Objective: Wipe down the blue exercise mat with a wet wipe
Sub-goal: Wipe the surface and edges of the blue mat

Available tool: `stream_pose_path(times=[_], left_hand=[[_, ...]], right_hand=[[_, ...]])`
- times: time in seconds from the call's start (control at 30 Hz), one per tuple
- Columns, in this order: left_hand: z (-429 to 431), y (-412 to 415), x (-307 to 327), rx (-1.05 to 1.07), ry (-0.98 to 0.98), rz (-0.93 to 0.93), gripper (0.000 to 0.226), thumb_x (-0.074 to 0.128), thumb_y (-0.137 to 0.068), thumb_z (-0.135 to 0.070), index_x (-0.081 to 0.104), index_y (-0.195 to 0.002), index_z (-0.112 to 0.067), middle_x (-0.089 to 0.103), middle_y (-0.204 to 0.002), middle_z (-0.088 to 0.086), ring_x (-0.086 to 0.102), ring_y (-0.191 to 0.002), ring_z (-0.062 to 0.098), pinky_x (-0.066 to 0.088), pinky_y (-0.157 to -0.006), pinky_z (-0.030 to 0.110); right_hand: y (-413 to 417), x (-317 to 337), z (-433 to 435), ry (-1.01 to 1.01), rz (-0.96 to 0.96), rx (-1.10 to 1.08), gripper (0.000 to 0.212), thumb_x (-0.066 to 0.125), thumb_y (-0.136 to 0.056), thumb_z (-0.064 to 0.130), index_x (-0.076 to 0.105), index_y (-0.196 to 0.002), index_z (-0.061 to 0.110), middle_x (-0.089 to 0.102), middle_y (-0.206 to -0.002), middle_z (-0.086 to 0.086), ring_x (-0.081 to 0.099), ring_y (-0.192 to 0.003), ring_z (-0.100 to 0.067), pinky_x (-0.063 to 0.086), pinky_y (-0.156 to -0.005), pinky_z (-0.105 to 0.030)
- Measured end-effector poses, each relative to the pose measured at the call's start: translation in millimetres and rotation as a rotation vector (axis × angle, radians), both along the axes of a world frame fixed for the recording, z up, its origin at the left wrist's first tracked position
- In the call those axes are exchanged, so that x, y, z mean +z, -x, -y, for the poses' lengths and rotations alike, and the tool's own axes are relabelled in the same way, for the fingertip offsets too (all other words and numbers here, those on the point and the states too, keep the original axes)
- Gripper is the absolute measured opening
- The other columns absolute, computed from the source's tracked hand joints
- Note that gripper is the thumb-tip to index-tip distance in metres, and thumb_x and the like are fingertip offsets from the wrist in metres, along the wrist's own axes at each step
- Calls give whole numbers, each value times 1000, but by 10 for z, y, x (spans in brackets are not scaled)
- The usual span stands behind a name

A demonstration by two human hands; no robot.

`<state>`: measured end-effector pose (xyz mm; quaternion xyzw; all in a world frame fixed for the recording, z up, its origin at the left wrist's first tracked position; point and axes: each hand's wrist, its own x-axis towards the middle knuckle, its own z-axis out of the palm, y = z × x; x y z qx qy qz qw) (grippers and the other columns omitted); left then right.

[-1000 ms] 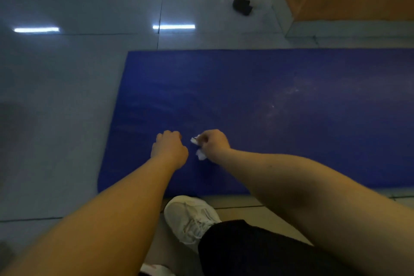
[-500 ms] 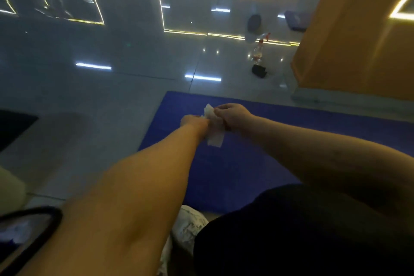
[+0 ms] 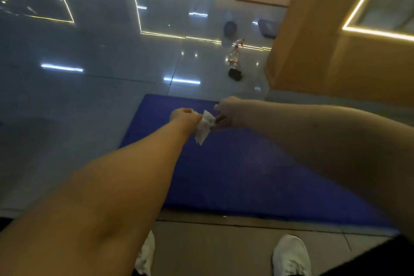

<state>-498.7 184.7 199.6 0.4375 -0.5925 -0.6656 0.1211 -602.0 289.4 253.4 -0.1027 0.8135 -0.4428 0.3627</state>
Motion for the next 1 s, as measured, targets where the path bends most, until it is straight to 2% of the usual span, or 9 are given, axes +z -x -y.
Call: stream_pose_path(times=[0.13,0.23,0.37,0.47,0.57,0.67,0.8,0.93,1.0], left_hand=[[-110,106,-419,-58,-18,83,31,70,-92,-14,64,-122,-15,61,-128,12,60,-115,28,52,-102,44],[-281,99,-760,-170,2,173,46,74,-89,-15,57,-132,-17,56,-136,11,59,-118,28,52,-103,45],[-555,-9,-1133,-554,46,278,76,78,-86,-19,38,-151,-21,42,-140,4,52,-123,26,52,-97,38],[-790,-64,-1355,-789,145,400,49,74,-89,-29,57,-134,-18,56,-120,-2,58,-99,13,51,-77,27],[-933,-45,-1578,-910,306,510,33,70,-92,-33,65,-121,-18,65,-111,2,61,-93,12,53,-79,29],[-1011,34,-1609,-983,354,546,26,69,-93,-32,64,-116,-19,62,-106,0,59,-91,12,49,-74,26],[-1068,128,-1571,-989,362,525,26,70,-91,-37,64,-109,-20,63,-106,2,61,-95,16,54,-85,34],[-1102,82,-1578,-955,368,485,27,70,-89,-44,63,-102,-21,66,-103,3,64,-92,17,55,-81,33],[-1082,20,-1569,-953,351,477,21,70,-91,-40,64,-99,-22,67,-100,2,65,-91,16,56,-82,33]], right_hand=[[12,-753,-141,-33,186,-111,21,66,-95,5,62,-114,-4,66,-95,-16,68,-78,-23,63,-74,-37],[-45,-1309,-489,-28,182,-170,28,68,-95,8,64,-122,1,68,-104,-15,64,-75,-20,56,-62,-28],[-128,-1896,-872,22,312,-299,38,68,-96,10,57,-131,16,67,-111,-15,64,-73,-20,54,-58,-28],[-185,-2155,-1162,22,371,-321,20,61,-100,12,67,-118,17,66,-115,-14,64,-78,-19,53,-54,-24],[-238,-2323,-1368,-23,359,-309,15,60,-101,19,71,-111,14,66,-108,-12,63,-80,-19,53,-56,-23],[-233,-2387,-1469,-62,393,-303,16,61,-99,19,67,-114,14,65,-113,-13,64,-92,-21,58,-74,-31],[-266,-2313,-1562,47,502,-97,32,66,-91,8,60,-121,18,61,-126,-10,63,-113,-27,56,-97,-45],[-328,-2209,-1633,-21,356,-32,26,75,-89,18,64,-112,14,66,-117,-10,68,-104,-23,62,-84,-36],[-341,-2197,-1707,8,457,-153,24,74,-90,18,65,-112,11,65,-120,-13,68,-104,-26,62,-82,-36]])
